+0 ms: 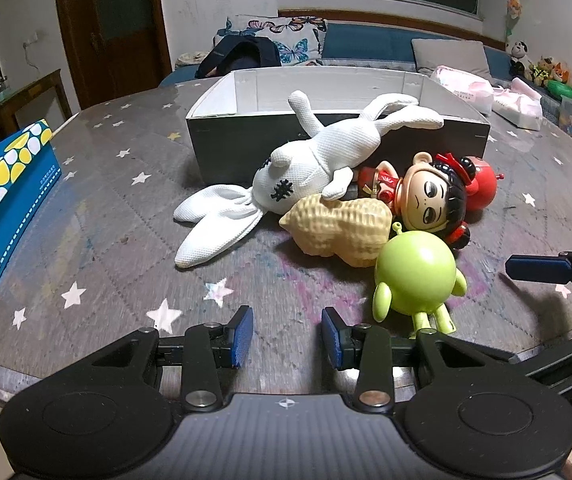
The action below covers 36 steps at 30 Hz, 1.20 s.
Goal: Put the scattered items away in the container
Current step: 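Move both grippers toward the pile of toys beside the white box, then close the left gripper around the green alien figure and lift it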
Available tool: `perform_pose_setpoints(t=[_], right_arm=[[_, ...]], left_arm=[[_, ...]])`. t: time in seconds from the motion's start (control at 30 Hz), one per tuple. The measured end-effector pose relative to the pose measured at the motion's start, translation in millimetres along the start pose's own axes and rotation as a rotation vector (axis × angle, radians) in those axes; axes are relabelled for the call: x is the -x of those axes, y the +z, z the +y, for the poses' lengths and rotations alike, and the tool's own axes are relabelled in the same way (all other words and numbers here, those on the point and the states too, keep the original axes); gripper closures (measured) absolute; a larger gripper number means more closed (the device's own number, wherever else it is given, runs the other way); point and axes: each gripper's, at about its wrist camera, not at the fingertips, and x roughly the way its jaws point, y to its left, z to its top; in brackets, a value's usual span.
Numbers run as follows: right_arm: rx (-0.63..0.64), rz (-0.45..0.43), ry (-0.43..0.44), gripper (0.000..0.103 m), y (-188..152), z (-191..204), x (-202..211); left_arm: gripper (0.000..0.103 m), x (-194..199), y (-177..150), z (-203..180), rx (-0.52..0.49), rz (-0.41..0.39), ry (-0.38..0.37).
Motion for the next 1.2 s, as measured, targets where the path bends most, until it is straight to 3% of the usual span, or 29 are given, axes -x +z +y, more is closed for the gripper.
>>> perform_pose_setpoints(t=[0.47, 0.67, 1.2], right_arm=[[0.027, 0.014, 0.064, 0.01, 6.5, -3.0, -4.0], [0.051, 0.025, 0.086, 0.013, 11.6, -2.3, -6.3], [0.098, 0.069, 0.162, 0.027, 27.8, 1.0, -15.3]], left_arm=[[0.063, -4.1, 7.7, 3.4, 0.002, 0.015, -0.012], [0.063, 2.9, 14.4, 8.5, -0.002, 0.002, -0.058], [0.063, 8.9, 32.1, 4.7, -0.074, -0.006, -0.316]])
